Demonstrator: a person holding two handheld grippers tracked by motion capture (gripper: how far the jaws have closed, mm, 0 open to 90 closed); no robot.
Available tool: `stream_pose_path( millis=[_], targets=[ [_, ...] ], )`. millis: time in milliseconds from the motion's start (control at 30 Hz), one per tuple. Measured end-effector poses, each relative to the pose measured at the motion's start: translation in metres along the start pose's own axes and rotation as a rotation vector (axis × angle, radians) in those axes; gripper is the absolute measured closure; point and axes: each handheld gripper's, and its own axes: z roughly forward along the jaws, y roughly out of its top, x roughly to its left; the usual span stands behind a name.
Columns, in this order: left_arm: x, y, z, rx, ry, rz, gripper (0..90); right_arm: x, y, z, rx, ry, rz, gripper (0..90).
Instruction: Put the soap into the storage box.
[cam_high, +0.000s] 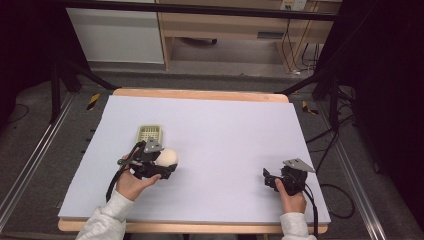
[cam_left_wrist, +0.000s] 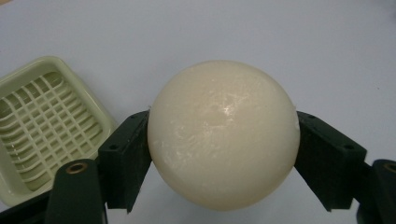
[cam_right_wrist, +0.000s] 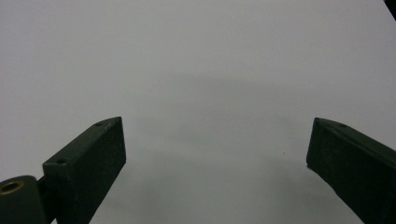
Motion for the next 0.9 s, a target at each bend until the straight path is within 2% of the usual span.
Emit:
stream_pose_path(
  millis=[900],
  targets=[
    [0.023, 0.005, -0.004, -0.013, 0.043, -0.038, 24.3, 0.0, 0.0, 0.0, -0.001, 0.0, 0.0, 5.1]
  ],
)
